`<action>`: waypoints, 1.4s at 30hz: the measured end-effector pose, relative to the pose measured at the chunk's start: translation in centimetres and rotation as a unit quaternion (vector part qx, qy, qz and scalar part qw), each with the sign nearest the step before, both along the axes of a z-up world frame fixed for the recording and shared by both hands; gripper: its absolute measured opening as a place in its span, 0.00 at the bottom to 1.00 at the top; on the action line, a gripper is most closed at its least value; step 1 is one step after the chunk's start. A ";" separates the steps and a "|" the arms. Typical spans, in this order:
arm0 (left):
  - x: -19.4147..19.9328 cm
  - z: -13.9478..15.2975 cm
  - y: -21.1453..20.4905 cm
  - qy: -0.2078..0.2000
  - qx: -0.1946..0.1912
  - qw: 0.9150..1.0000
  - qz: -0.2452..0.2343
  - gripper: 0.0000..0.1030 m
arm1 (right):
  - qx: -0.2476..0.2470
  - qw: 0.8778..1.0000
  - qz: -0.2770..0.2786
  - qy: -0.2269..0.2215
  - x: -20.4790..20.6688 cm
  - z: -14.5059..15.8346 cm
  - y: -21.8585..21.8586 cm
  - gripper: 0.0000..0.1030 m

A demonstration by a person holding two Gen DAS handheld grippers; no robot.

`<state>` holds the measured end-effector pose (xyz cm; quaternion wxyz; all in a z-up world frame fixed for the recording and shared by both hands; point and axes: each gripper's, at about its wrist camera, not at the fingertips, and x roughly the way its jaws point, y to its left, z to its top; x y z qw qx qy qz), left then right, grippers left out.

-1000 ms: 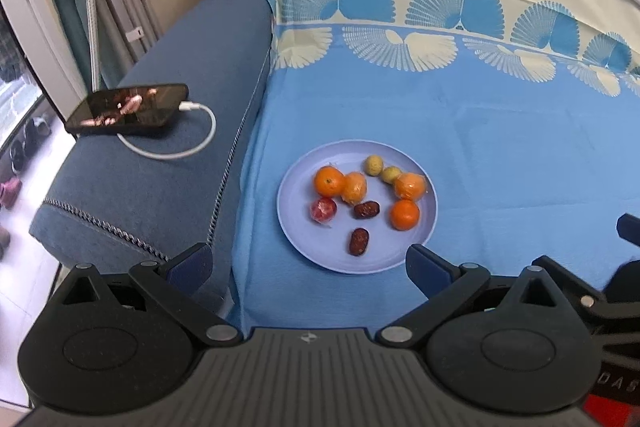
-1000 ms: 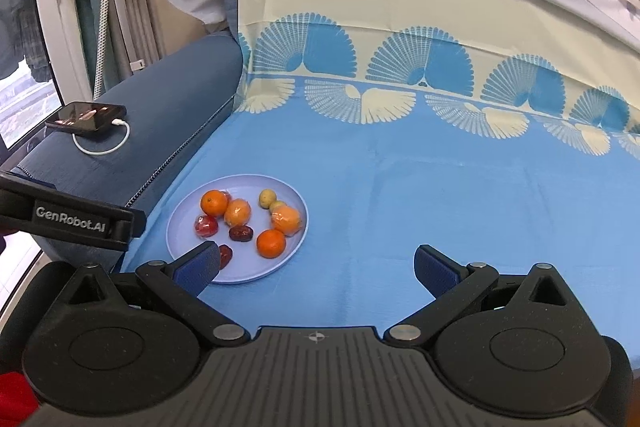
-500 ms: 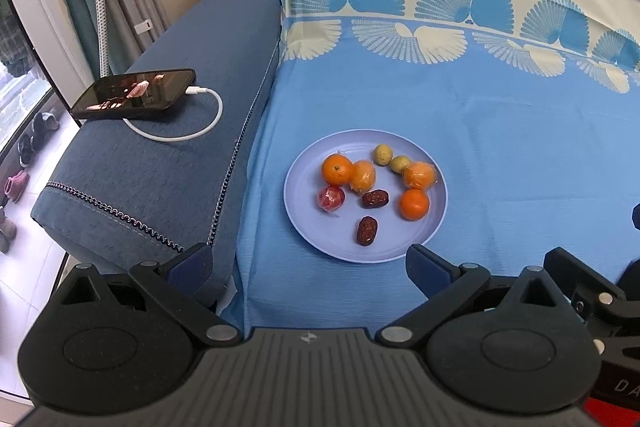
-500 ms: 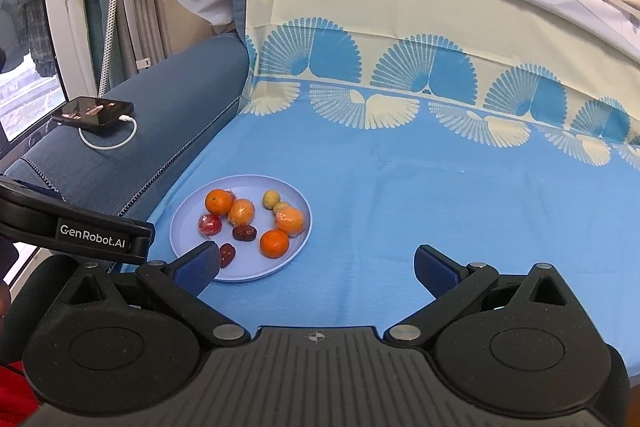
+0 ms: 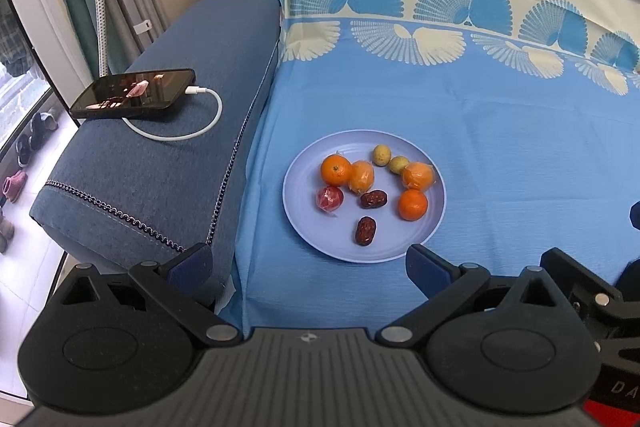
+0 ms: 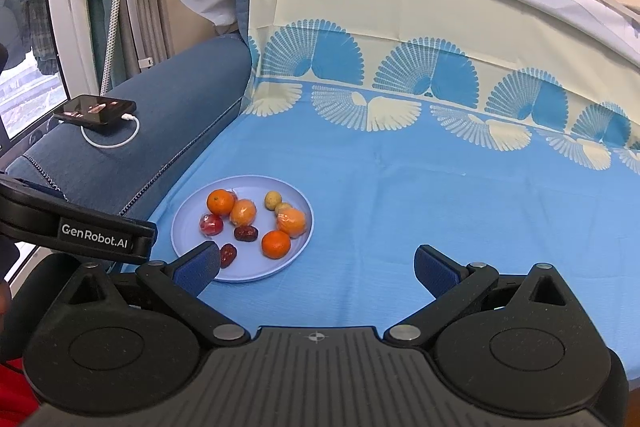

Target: Organize fruits

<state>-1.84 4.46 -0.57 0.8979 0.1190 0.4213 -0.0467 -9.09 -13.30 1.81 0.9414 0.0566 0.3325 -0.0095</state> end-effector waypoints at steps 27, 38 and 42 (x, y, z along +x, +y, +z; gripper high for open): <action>-0.2 -0.3 -0.5 -0.002 0.013 1.000 -0.015 1.00 | -0.002 1.000 0.001 0.002 0.1 -0.2 0.0 0.99; -0.1 -0.7 -0.7 0.009 0.013 1.000 -0.018 1.00 | -0.010 1.000 0.001 0.003 0.1 -0.1 0.5 1.00; -0.1 -0.8 -0.7 0.007 0.016 1.000 -0.019 1.00 | -0.014 1.000 0.004 0.001 0.0 -0.1 0.7 1.00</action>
